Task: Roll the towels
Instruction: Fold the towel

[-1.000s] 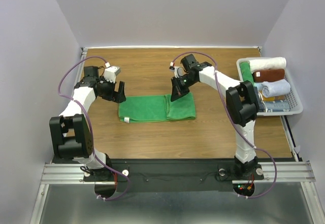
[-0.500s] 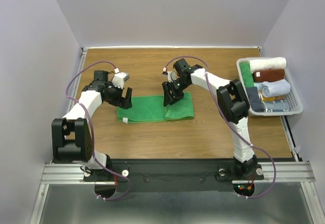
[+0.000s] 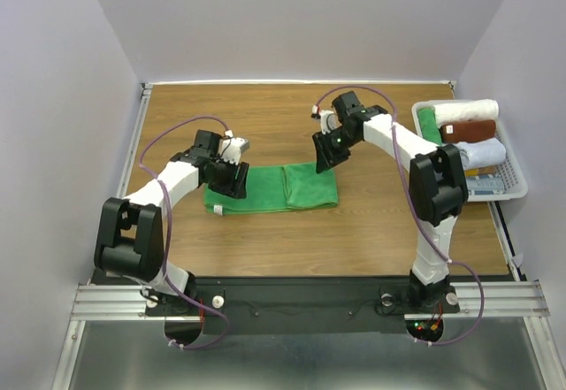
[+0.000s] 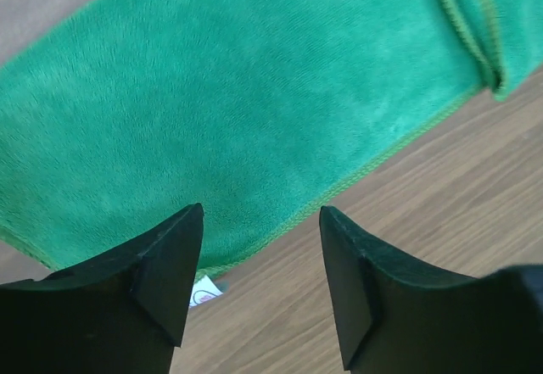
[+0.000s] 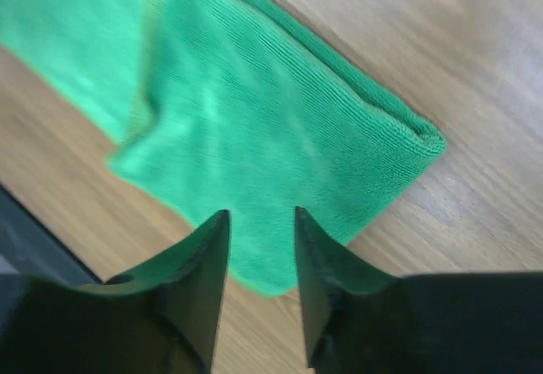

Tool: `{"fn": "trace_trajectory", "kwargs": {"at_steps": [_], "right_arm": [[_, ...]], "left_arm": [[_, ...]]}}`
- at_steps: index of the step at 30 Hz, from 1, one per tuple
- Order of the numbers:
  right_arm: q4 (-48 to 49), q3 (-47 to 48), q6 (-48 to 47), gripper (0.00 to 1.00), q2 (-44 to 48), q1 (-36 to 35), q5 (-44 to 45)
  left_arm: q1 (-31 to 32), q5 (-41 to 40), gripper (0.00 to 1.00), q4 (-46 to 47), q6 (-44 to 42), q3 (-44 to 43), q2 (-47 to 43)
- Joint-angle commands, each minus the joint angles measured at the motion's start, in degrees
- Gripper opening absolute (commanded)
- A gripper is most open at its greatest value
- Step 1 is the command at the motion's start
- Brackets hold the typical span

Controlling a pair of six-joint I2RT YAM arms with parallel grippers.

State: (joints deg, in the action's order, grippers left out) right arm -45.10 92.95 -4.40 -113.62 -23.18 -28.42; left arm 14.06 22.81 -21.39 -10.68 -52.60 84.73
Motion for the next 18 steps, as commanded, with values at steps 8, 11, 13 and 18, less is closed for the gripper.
{"fn": "trace_trajectory", "kwargs": {"at_steps": [8,11,13,18], "right_arm": [[-2.27,-2.85,-4.21,0.29,-7.31,-0.90,5.40],[-1.83,-6.54,-3.07,0.29,-6.53,-0.90,3.73],[-0.78,-10.22,-0.97,0.29,-5.30,-0.90,-0.04],[2.03,-15.76,1.94,0.35,-3.36,-1.43,-13.02]], "left_arm": [[1.49,-6.80,0.19,0.47,6.19,-7.07,14.74],[0.88,-9.79,0.09,0.82,6.54,-10.94,19.84],[0.44,-10.67,0.08,1.00,6.29,-14.62,23.27],[-0.09,-13.49,0.07,-0.14,3.21,-26.48,32.06]]}}
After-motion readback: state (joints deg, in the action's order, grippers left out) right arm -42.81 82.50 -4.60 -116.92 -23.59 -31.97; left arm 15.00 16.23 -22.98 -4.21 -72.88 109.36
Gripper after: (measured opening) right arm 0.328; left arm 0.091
